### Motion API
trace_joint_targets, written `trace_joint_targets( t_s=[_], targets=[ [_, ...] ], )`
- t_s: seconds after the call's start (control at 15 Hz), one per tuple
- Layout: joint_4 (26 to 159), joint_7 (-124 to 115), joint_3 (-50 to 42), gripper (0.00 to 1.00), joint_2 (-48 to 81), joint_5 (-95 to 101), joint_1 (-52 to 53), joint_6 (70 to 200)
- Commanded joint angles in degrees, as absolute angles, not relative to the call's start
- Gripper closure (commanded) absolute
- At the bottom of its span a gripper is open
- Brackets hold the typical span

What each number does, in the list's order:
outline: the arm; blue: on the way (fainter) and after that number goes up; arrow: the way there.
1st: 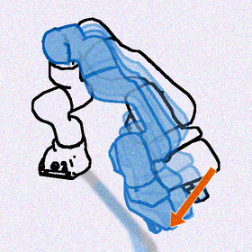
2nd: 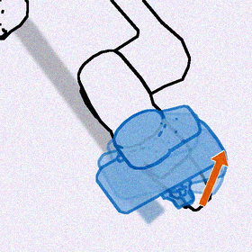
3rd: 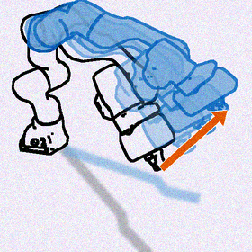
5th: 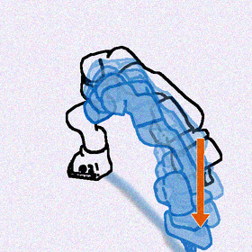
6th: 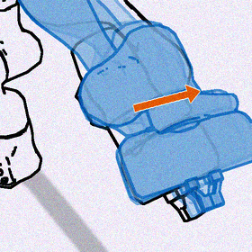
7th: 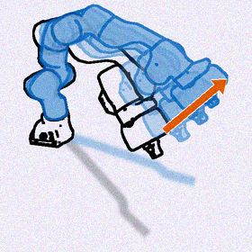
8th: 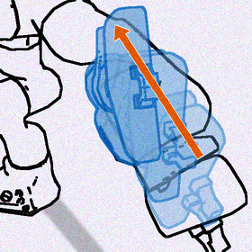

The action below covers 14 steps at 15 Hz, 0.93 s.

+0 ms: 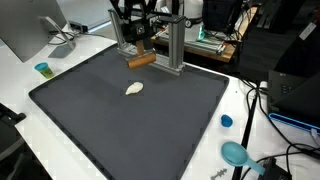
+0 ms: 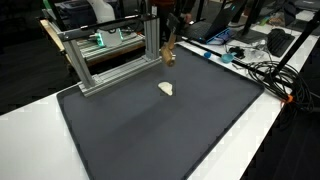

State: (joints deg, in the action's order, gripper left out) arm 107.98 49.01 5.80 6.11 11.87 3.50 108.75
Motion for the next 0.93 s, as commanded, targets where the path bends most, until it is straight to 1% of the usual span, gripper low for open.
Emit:
trace_joint_targets(
  t_s=[0.0,0.2,0.27,0.4,0.47,0.73,0.87],
  targets=[
    [109.37,62.13,5.21,0.78,6.10,11.63,2.24,109.57],
    [108.63,70.29,4.69,0.78,8.12,10.93,1.33,111.07],
    [108.87,65.66,4.82,0.53,7.74,11.73,2.12,109.50],
    [108.86,68.06,4.62,0.53,8.63,11.69,1.65,110.65],
    [108.86,68.36,4.60,0.78,8.83,11.69,1.62,110.80],
    [112.11,67.09,4.78,0.78,9.39,13.01,2.07,118.54],
    [112.14,66.11,4.70,0.78,10.94,14.39,2.50,119.43]
  ],
)
